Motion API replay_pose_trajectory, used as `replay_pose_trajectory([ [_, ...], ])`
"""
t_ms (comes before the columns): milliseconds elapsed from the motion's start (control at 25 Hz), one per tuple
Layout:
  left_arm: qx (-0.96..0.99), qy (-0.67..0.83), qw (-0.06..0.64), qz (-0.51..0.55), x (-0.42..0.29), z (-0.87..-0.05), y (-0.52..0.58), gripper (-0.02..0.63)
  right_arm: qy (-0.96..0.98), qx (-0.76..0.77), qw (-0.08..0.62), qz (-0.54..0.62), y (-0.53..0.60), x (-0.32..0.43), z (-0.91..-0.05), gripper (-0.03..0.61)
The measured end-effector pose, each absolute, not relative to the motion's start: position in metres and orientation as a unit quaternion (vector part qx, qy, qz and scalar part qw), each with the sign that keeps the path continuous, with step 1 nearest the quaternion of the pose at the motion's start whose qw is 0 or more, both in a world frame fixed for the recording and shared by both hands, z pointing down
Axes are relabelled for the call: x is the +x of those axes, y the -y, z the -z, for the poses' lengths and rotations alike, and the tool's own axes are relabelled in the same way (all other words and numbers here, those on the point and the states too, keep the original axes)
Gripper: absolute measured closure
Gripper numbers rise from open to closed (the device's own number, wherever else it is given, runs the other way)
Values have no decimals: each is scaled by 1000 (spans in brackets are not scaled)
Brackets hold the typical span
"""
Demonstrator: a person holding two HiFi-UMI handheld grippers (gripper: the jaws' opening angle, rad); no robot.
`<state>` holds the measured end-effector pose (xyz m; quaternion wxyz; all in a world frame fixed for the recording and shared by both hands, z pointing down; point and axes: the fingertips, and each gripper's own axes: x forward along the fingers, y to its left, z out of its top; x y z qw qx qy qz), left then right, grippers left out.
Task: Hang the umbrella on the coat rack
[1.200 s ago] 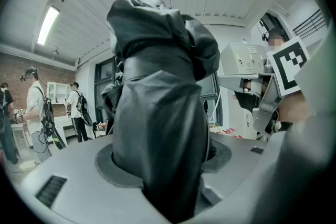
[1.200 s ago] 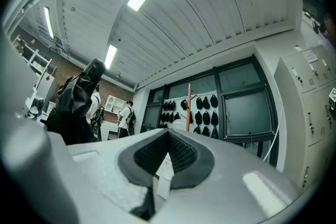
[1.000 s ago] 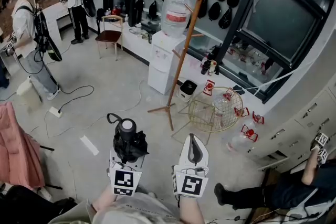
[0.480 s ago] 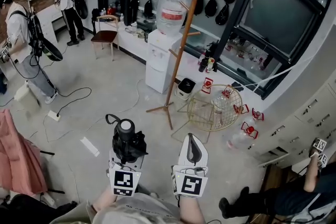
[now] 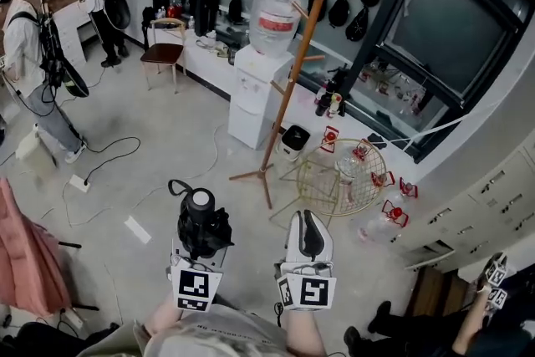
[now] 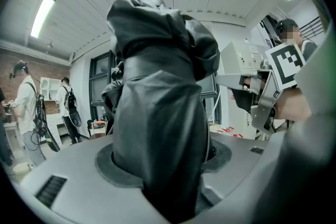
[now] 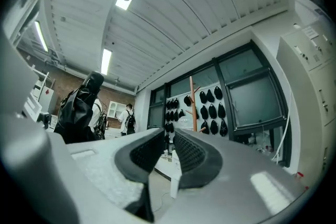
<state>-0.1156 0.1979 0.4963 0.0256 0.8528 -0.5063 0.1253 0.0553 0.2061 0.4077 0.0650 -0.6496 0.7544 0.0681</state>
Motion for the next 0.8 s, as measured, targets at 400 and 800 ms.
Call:
replay_pose_trajectory([
  [400,859,495,33,-130,-138,-497,-147,350,-768,-636,54,-52,-151,28,-410,319],
  [800,872,472,21,-129,-182,-495,-75,350,-762,-643,51,-54,-78,-15,-411,319],
])
